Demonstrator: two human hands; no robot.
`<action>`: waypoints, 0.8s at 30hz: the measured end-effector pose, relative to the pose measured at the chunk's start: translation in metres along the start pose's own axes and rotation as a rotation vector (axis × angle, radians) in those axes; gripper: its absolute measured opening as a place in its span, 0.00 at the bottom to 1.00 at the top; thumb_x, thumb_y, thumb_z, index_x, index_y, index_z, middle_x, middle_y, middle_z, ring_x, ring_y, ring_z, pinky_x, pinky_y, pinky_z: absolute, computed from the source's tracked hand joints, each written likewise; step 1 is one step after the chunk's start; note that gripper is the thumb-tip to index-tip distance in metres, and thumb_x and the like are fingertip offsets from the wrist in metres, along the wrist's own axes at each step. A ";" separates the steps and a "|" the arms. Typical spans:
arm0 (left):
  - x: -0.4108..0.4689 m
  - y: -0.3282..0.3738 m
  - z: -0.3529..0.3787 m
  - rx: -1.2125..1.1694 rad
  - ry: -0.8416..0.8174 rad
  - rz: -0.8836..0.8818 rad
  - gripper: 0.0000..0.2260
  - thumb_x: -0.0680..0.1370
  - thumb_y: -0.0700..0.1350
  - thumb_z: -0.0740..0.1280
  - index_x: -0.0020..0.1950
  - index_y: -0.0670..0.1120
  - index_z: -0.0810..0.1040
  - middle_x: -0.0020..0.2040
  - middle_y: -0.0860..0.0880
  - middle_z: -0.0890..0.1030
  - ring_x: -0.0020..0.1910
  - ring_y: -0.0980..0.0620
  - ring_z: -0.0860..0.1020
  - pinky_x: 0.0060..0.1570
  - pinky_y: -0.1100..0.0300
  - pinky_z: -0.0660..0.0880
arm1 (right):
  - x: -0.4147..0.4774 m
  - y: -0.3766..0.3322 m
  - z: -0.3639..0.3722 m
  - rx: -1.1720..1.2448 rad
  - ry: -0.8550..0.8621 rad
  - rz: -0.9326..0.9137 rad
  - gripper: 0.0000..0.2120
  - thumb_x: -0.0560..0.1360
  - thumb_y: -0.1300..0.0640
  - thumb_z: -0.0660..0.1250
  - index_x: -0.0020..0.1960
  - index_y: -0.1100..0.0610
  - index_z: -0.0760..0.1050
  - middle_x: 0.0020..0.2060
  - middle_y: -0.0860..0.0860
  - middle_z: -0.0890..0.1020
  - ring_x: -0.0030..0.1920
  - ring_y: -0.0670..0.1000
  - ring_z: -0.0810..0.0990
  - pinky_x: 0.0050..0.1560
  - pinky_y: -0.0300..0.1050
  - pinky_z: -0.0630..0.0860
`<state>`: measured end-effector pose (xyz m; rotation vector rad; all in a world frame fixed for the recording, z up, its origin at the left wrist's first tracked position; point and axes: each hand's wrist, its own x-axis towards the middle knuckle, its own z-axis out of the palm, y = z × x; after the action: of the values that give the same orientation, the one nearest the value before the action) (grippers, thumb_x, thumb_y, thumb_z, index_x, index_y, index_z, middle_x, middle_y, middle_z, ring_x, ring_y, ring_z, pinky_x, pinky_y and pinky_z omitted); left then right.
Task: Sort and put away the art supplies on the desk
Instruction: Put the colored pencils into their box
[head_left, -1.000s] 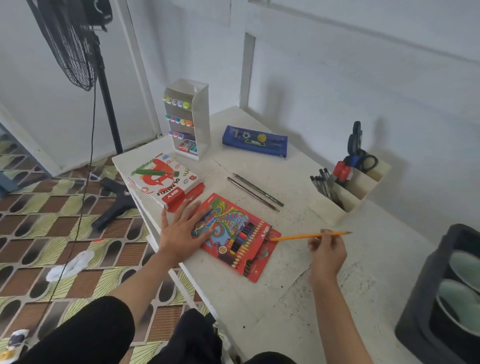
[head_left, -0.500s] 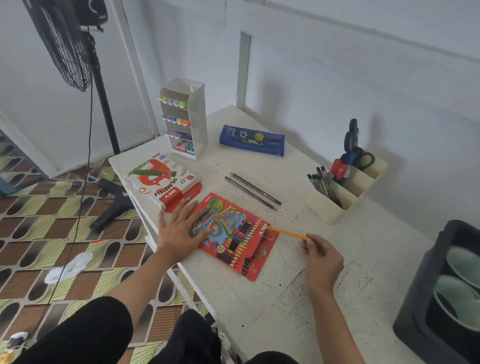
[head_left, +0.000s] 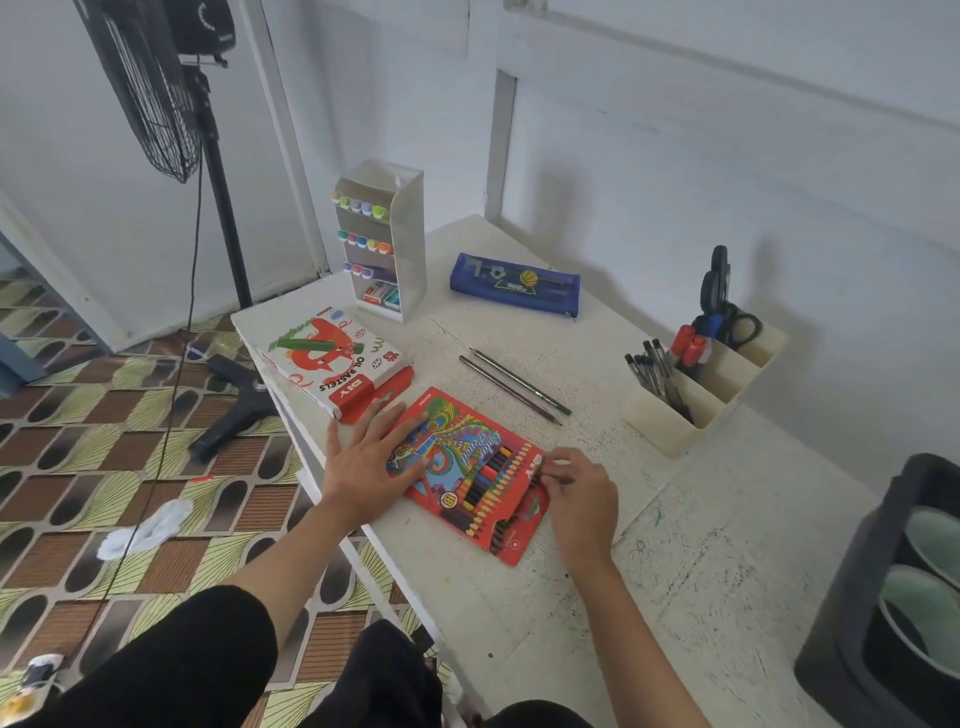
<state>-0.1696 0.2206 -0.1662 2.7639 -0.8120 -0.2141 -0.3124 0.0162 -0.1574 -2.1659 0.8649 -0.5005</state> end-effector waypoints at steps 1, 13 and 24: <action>0.000 0.000 0.000 -0.002 0.001 0.000 0.36 0.66 0.74 0.38 0.74 0.68 0.48 0.77 0.60 0.51 0.77 0.57 0.41 0.71 0.42 0.33 | 0.000 0.001 -0.001 -0.024 -0.004 -0.010 0.13 0.71 0.62 0.72 0.49 0.46 0.77 0.37 0.46 0.80 0.43 0.46 0.75 0.50 0.54 0.75; 0.000 0.000 0.000 -0.043 0.023 0.010 0.36 0.67 0.73 0.40 0.74 0.67 0.51 0.77 0.58 0.53 0.77 0.56 0.43 0.71 0.41 0.32 | 0.068 -0.010 -0.017 -0.217 -0.019 -0.169 0.06 0.75 0.57 0.67 0.50 0.53 0.82 0.47 0.51 0.81 0.47 0.53 0.74 0.47 0.54 0.75; -0.001 -0.001 0.000 -0.050 0.030 0.012 0.36 0.67 0.74 0.40 0.74 0.67 0.53 0.77 0.58 0.54 0.77 0.56 0.43 0.71 0.41 0.32 | 0.077 -0.020 -0.004 -0.454 -0.079 -0.127 0.08 0.76 0.57 0.65 0.53 0.52 0.81 0.49 0.51 0.80 0.51 0.54 0.74 0.47 0.47 0.67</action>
<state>-0.1699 0.2216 -0.1662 2.7087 -0.8048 -0.1876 -0.2523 -0.0307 -0.1341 -2.6480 0.8629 -0.2953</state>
